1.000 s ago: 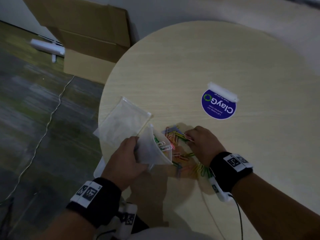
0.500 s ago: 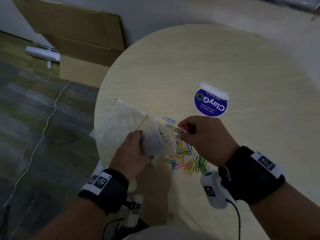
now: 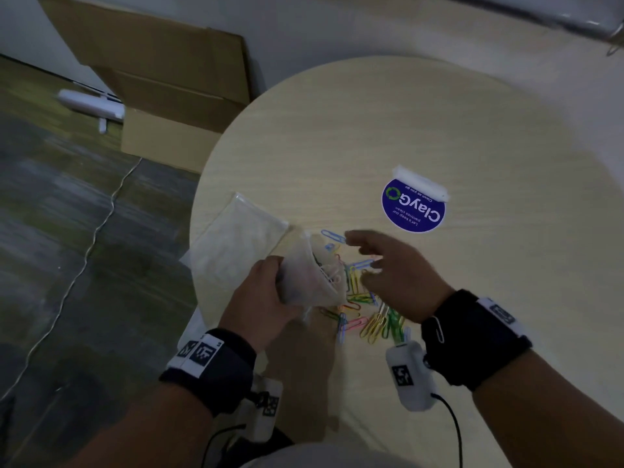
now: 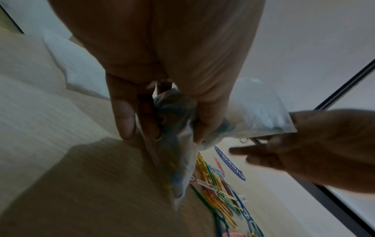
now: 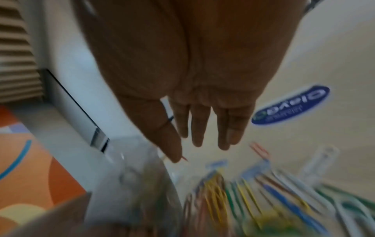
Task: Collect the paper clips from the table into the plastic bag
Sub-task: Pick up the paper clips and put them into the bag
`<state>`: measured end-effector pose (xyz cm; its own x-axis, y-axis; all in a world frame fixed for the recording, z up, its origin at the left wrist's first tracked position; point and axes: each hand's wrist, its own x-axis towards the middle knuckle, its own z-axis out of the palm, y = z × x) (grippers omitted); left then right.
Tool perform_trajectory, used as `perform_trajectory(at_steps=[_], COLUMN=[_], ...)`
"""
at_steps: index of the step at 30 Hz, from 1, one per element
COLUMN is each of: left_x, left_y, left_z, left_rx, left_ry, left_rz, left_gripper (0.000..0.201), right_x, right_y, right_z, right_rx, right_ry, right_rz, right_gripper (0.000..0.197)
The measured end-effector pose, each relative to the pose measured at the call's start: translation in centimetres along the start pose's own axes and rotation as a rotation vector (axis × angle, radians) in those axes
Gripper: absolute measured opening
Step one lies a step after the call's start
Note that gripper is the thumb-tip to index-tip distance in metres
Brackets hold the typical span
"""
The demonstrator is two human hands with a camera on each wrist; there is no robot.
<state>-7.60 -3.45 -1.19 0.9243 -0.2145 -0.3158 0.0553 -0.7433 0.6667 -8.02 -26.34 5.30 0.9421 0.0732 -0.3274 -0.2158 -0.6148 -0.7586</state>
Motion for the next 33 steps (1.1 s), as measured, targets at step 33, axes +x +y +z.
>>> perform_trajectory(at_steps=[33], left_x=[-2.3], left_y=[3.6], left_z=[-4.1], left_rx=[-0.115], left_ry=[0.215], left_rz=[0.157], left_gripper=[0.035], right_x=[-0.6], right_y=[-1.7], right_z=[4.7], right_rx=[0.19], right_ry=[0.148], right_rz=[0.091], right_gripper=[0.018])
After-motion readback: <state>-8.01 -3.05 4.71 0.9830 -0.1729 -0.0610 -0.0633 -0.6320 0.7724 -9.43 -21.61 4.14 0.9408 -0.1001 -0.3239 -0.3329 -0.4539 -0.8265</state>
